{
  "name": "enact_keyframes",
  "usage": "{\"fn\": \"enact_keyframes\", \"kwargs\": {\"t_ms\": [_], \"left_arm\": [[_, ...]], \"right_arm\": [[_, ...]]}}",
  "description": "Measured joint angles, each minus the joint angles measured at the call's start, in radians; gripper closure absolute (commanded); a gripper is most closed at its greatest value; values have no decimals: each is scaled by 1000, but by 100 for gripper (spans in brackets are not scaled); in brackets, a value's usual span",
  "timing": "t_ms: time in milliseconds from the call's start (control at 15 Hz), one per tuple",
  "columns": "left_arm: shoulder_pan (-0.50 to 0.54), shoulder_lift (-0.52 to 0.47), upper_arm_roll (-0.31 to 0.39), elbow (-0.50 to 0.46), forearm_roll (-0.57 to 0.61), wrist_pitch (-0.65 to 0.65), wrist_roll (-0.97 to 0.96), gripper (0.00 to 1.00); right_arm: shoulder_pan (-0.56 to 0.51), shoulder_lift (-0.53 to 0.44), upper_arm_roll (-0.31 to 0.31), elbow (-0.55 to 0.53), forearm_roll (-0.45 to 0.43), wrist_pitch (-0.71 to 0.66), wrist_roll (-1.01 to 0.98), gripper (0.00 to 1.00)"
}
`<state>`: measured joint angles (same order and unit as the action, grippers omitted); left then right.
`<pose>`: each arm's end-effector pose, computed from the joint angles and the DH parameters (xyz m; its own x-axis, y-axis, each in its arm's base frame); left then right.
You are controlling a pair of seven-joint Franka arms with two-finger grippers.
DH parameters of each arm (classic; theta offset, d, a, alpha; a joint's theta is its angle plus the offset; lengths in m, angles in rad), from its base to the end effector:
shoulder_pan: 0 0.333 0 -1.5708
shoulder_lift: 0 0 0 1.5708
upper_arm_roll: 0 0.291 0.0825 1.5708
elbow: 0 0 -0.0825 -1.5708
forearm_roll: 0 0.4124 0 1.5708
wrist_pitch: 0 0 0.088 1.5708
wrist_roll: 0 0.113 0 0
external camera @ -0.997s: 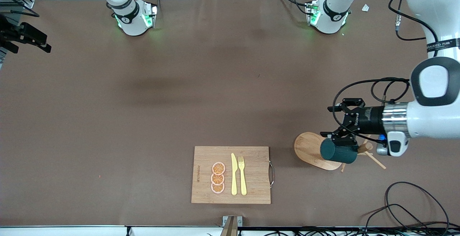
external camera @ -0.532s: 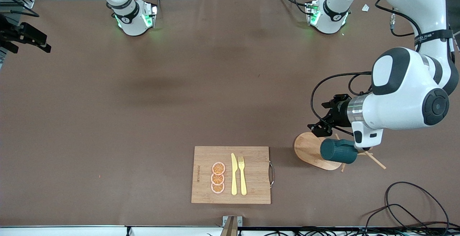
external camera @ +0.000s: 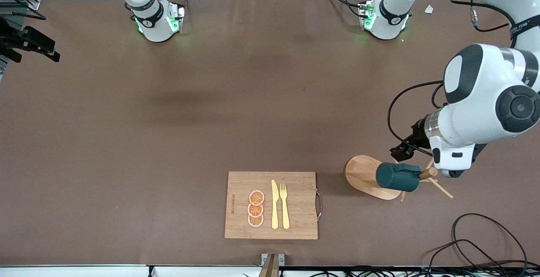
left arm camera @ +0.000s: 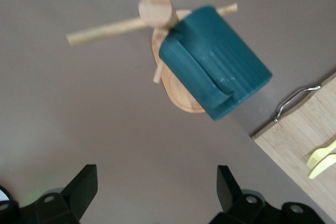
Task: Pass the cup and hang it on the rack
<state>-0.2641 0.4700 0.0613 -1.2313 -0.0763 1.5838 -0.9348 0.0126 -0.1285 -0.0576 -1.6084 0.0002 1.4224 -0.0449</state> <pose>0.6813 -0.1572 0.4612 0.7369 0.6674 -0.1077 0.6646 -0.7443 -0.0652 0.5285 -0.0257 0.6338 0.9984 0.0009 -0.0573 0.0003 -0.9999 -0.0102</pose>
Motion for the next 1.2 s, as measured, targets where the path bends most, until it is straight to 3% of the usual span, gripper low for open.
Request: {"fn": "enact_keyframes", "kwargs": {"t_ms": [399,798,1197], "left_arm": [[8,-38,4,0,105,-1,103,0],[41,-90,12,-1,113,-2,361,0],[56,-128,13,1,116,-5,493,0]], "right_arm": [[0,0,0,0,0,0,0,0],[0,0,0,0,0,0,0,0],[0,0,1,0,0,0,-1,0]]}}
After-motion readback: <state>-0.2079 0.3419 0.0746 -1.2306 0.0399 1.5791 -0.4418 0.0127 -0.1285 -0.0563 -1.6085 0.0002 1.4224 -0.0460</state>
